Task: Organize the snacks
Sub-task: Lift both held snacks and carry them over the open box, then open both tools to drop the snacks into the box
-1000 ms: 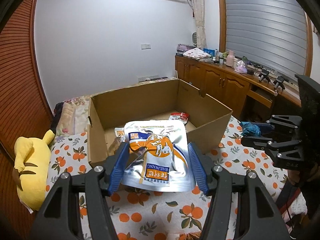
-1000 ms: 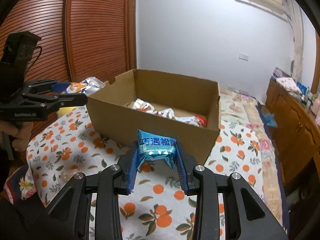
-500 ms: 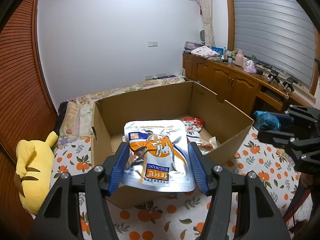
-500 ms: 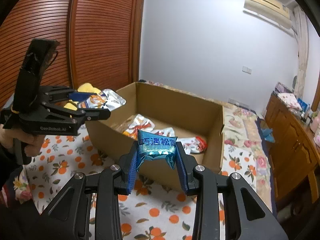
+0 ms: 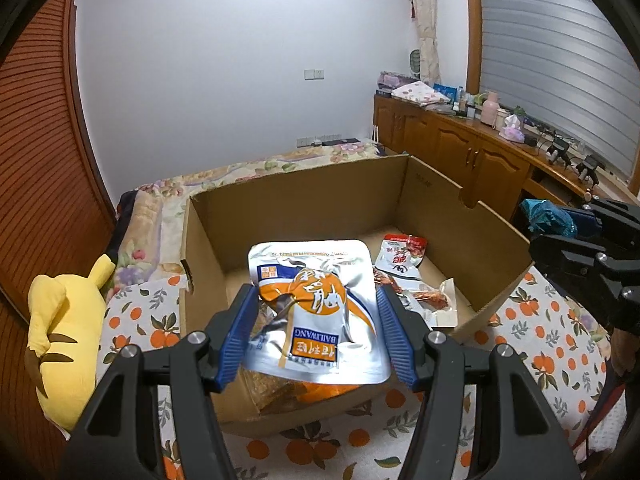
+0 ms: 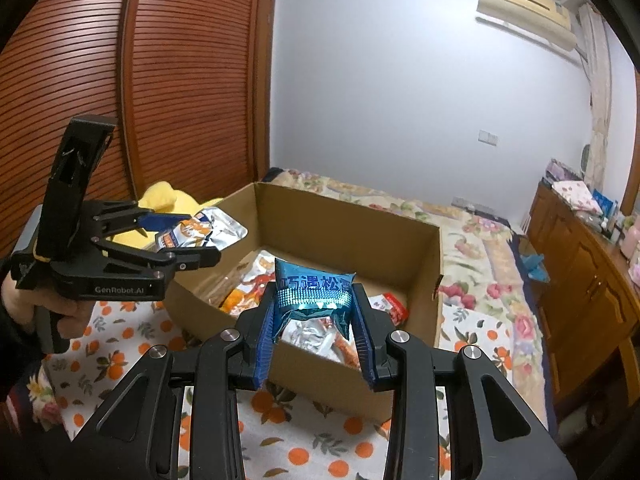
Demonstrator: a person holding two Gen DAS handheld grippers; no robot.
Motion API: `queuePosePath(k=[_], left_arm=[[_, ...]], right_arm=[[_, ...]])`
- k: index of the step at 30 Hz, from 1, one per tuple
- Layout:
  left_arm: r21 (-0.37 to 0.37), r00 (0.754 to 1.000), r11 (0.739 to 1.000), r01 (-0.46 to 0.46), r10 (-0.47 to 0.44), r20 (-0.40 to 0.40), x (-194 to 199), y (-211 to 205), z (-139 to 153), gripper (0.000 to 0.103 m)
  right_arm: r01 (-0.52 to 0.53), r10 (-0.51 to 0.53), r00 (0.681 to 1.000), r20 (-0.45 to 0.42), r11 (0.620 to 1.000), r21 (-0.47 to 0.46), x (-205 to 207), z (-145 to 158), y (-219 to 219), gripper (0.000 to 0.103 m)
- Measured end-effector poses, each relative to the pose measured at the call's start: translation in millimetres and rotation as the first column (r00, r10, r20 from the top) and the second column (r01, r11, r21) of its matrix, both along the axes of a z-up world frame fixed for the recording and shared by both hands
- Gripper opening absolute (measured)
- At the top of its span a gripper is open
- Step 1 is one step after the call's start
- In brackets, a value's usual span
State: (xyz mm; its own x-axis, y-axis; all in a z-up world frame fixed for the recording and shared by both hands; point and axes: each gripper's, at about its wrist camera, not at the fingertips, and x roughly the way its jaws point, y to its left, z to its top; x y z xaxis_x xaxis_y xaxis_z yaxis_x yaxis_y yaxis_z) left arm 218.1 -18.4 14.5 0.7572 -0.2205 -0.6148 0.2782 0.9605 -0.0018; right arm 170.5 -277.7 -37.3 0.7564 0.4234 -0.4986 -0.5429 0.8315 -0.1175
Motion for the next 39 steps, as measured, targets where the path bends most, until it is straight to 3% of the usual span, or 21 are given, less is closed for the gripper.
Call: queuePosePath(k=[19,24,28,39], left_arm=[[0.000,0.998,0.998,-0.062,0.062,-0.033,30,8,-14,0.064],[-0.019,0.998,0.997,-0.070,0.070,-0.009,28,15,-7,0.072],[-0.042,0.998,0.997,-0.066,0.067,0.006,22,18,-3,0.075],[-0.045,0.999,0.998,-0.037,0.039,0.037,-16,15,0,0.082]], right_arm=[[0.083,-0.075,0.980,-0.183,0.996,0.035,92,-45,21,0.035],[0.100,-0.092,0.975,-0.203,0.995,0.029,100,-52,17,0.038],[0.129,-0.120,0.971,-0.206,0.991,0.034,103,-55,14,0.051],[0.113,-0.103,0.982,-0.157,0.992,0.058,77,-40,4,0.056]])
